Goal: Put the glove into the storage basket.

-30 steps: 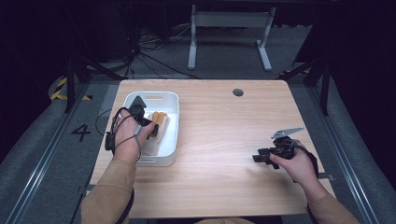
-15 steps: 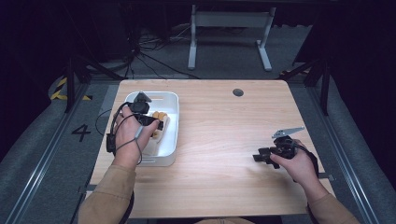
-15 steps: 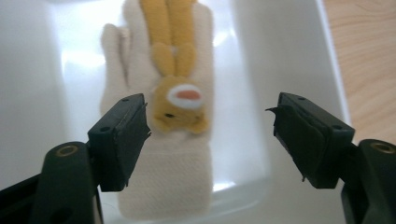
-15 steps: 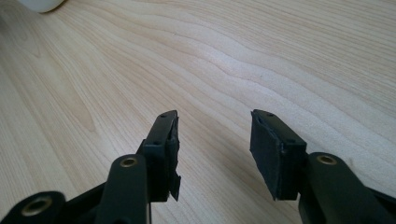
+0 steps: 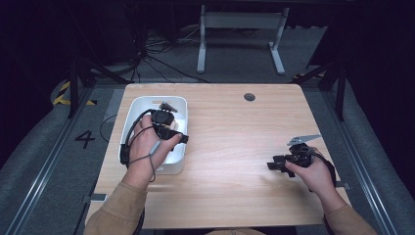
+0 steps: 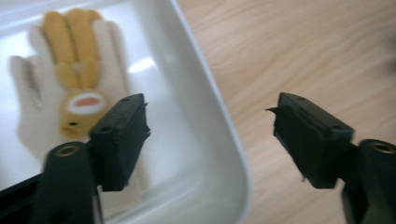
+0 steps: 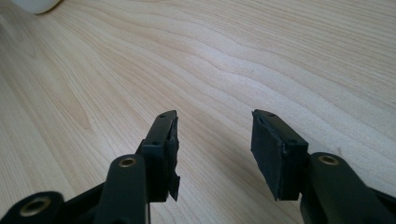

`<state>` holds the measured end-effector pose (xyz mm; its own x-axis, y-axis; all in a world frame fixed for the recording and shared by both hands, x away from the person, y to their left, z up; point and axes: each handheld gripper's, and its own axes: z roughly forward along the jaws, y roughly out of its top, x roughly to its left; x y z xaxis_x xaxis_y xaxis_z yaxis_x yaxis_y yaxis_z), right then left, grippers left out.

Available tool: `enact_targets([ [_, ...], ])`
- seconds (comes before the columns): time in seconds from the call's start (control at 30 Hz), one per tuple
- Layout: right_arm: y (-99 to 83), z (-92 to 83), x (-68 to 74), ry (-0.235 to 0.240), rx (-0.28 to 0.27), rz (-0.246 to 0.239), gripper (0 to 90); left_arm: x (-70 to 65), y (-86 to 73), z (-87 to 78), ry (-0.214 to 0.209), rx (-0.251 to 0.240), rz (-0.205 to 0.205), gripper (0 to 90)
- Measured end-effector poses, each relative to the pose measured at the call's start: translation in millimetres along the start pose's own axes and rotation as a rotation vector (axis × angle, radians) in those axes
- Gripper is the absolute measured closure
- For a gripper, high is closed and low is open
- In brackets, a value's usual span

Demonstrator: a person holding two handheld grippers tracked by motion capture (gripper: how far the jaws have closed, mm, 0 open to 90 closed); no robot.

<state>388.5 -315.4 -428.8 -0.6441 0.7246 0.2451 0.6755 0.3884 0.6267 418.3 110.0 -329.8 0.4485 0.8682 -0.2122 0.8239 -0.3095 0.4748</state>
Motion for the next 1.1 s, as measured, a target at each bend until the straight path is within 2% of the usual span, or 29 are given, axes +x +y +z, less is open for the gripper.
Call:
enact_targets([
  [0.03, -0.4, 0.0, -0.3, 0.001, -0.001, -0.001, 51.8, -3.7, -0.7, 0.5, -0.007, 0.0, 0.012, 32.5],
  [0.17, -1.4, 1.0, -1.0, 0.003, 0.002, -0.003, 51.7, -23.3, -3.8, 2.9, -0.043, -0.022, 0.088, 28.9],
  [0.23, -1.8, 1.4, -1.0, 0.003, 0.003, -0.005, 51.5, -31.7, -5.4, 4.7, -0.062, -0.022, 0.111, 29.1],
  [0.33, -2.1, 2.0, -1.2, 0.003, 0.004, -0.002, 51.0, -42.8, -7.5, 12.5, -0.079, -0.02, 0.149, 28.9],
  [0.5, -2.9, 2.8, -3.1, 0.009, -0.001, 0.0, 49.8, -57.3, -11.0, 30.3, -0.131, -0.025, 0.213, 28.2],
  [0.67, -3.3, 3.1, -3.9, 0.008, -0.006, -0.009, 49.0, -66.8, -16.9, 51.0, -0.184, -0.004, 0.283, 29.8],
  [0.8, -3.5, 3.4, -4.6, 0.001, -0.009, -0.017, 48.6, -69.2, -21.1, 62.0, -0.215, -0.002, 0.291, 30.0],
  [0.87, -4.1, 3.7, -5.3, -0.006, -0.008, -0.019, 48.6, -70.8, -23.3, 67.0, -0.239, -0.001, 0.313, 30.2],
  [0.97, -4.5, 4.4, -6.1, -0.009, -0.008, -0.018, 48.6, -73.1, -25.6, 73.6, -0.25, 0.011, 0.353, 30.2],
  [1.03, -4.8, 4.7, -5.8, -0.006, -0.009, -0.018, 48.6, -74.7, -27.0, 76.3, -0.238, 0.009, 0.396, 29.4],
  [1.1, -4.8, 4.6, -5.6, -0.007, -0.012, -0.024, 48.6, -76.3, -28.8, 77.6, -0.23, 0.016, 0.418, 29.3],
])
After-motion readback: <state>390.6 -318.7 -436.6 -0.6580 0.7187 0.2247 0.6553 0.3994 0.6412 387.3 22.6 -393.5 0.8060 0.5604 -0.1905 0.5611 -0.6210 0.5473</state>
